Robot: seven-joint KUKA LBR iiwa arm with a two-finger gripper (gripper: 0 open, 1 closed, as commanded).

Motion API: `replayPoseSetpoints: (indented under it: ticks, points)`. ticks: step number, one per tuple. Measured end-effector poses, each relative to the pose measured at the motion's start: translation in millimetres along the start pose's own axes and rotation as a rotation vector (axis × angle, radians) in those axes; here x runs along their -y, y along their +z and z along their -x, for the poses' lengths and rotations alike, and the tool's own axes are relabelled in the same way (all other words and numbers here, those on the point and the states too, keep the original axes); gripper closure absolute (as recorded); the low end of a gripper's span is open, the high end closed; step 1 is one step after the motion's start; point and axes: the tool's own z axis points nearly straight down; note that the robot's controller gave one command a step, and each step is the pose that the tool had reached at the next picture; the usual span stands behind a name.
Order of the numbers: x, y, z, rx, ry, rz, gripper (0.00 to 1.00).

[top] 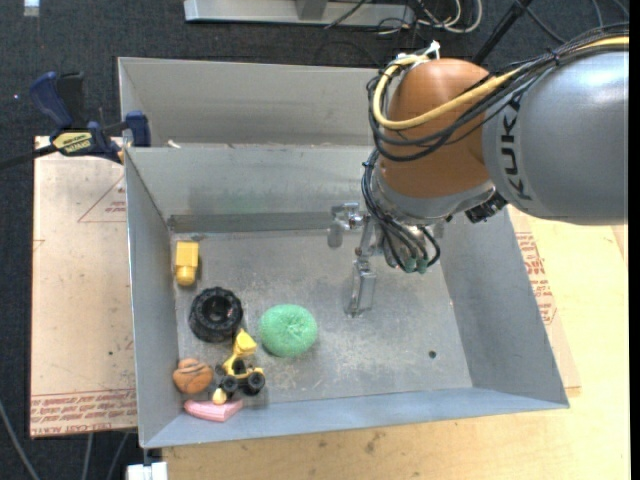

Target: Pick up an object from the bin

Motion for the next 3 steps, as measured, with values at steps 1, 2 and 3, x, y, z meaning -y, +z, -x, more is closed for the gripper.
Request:
replayPoseSetpoints:
  ticks: [1, 2, 3]
  points:
    - [0.4, -4.5, 1.6, 0.008, 0.002, 0.000, 0.00]
    - [-33.6, 54.0, -23.5, 0.012, 0.002, 0.001, 0.00]
    - [-67.5, 67.8, -24.3, -0.001, 0.017, -0.001, 0.00]
